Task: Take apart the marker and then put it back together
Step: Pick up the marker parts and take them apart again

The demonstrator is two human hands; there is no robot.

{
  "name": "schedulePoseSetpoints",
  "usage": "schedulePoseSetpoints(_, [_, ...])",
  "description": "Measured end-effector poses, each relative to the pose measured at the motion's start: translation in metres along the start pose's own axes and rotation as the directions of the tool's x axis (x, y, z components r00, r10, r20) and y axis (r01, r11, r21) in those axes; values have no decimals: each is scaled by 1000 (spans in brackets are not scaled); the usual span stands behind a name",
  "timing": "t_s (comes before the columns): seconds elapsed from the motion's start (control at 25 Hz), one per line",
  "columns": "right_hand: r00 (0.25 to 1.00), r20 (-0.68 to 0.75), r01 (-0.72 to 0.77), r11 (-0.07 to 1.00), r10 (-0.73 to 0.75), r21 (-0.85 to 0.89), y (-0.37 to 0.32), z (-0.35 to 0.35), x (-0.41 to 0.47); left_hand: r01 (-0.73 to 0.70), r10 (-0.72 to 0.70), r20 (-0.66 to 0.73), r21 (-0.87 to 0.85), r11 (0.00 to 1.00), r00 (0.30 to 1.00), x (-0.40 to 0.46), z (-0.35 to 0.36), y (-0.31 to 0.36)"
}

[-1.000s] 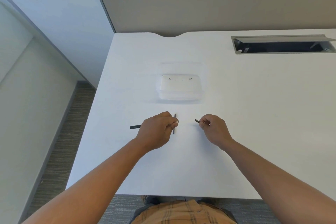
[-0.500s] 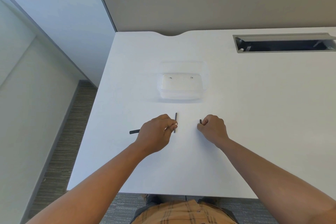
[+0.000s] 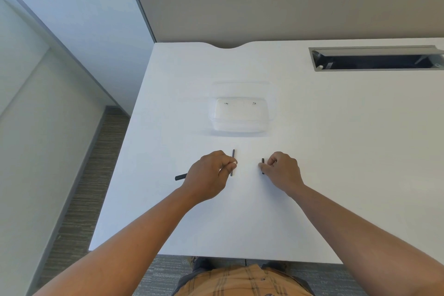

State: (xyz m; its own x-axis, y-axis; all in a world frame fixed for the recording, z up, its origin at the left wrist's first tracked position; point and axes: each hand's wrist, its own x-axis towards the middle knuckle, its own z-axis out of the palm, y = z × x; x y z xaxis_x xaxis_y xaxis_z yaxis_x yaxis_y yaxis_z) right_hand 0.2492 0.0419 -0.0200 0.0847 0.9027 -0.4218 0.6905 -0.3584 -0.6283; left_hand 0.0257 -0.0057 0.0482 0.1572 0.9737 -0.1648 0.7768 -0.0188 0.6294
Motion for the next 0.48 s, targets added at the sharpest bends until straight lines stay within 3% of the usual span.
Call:
schedulePoseSetpoints(0.28, [997,-58,58,996,-54,66,-5,0,-9,113,-95,87,-234,966,992,6,2,-1])
schedulePoseSetpoints(0.48, [989,-86,138,974,-124,181,-18,1,-20,263,-227,131,-486,834,965,14,1,9])
